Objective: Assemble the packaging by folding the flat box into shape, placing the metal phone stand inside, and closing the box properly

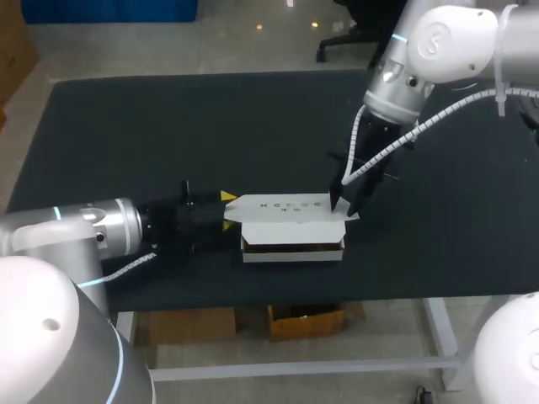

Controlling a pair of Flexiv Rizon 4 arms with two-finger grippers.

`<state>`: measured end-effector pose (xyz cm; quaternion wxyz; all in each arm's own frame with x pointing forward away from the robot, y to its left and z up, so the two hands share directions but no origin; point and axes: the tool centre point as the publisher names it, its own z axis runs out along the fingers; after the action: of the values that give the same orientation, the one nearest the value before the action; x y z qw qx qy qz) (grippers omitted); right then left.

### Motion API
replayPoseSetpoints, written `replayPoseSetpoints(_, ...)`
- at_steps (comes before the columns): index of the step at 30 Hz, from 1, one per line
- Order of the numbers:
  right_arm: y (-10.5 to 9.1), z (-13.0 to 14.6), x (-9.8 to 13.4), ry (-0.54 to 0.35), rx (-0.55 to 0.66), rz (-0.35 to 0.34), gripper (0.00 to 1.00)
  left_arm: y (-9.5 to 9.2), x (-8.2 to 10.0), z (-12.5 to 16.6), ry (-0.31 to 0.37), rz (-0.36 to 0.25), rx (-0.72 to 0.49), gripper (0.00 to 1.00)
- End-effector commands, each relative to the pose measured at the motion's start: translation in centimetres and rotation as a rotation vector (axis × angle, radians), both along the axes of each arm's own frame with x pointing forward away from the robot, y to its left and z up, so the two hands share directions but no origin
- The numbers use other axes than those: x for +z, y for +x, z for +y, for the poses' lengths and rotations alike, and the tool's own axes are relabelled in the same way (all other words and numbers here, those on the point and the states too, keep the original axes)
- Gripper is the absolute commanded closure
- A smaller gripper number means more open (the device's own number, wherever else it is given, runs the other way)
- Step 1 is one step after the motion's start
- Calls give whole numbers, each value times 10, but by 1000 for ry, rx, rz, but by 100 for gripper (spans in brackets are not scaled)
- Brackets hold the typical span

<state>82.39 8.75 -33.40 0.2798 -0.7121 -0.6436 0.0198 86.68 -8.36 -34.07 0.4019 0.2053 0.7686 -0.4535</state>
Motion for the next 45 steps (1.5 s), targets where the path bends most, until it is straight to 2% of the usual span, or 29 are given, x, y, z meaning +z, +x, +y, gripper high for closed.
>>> replayPoseSetpoints(1,0,1,-2,3,2,0,65,-13,7,12,3,-6,18,53)
replayPoseSetpoints(7,0,0,-5,5,-2,-7,65,-23,15,25,5,17,38,52)
replayPoseSetpoints(14,-2,-5,-10,16,-6,-32,64,-30,32,38,-14,71,53,51)
replayPoseSetpoints(15,-3,-5,-11,17,-6,-34,64,-30,34,40,-16,78,50,49)
replayPoseSetpoints(17,-3,-5,-12,20,-2,-42,64,-31,39,42,-20,96,61,35)
replayPoseSetpoints(18,-3,-5,-13,19,-1,-44,63,-31,41,43,-25,108,70,35)
replayPoseSetpoints(20,-3,-5,-14,22,1,-49,63,-31,47,44,-46,137,69,44)
replayPoseSetpoints(23,-3,-4,-16,24,4,-56,64,-32,56,45,-76,179,67,41)
replayPoseSetpoints(26,-3,-2,-18,26,7,-60,63,-32,64,46,-98,219,97,33)
replayPoseSetpoints(27,-3,-2,-19,27,8,-61,64,-32,66,46,-112,243,102,22)
replayPoseSetpoints(28,-3,-1,-19,28,9,-62,64,-31,69,47,-115,274,127,0)
replayPoseSetpoints(31,-4,-1,-21,28,12,-67,64,-23,74,47,-123,440,211,0)
replayPoseSetpoints(33,-4,0,-21,26,13,-70,64,-15,73,47,-92,582,298,0)
replayPoseSetpoints(34,-4,0,-22,26,13,-71,64,-12,72,47,-63,608,328,0)
replayPoseSetpoints(35,-4,0,-22,26,14,-73,64,-12,71,46,-6,565,352,0)
replayPoseSetpoints(45,-6,-2,-22,23,6,-91,64,-12,71,46,-6,565,352,0)
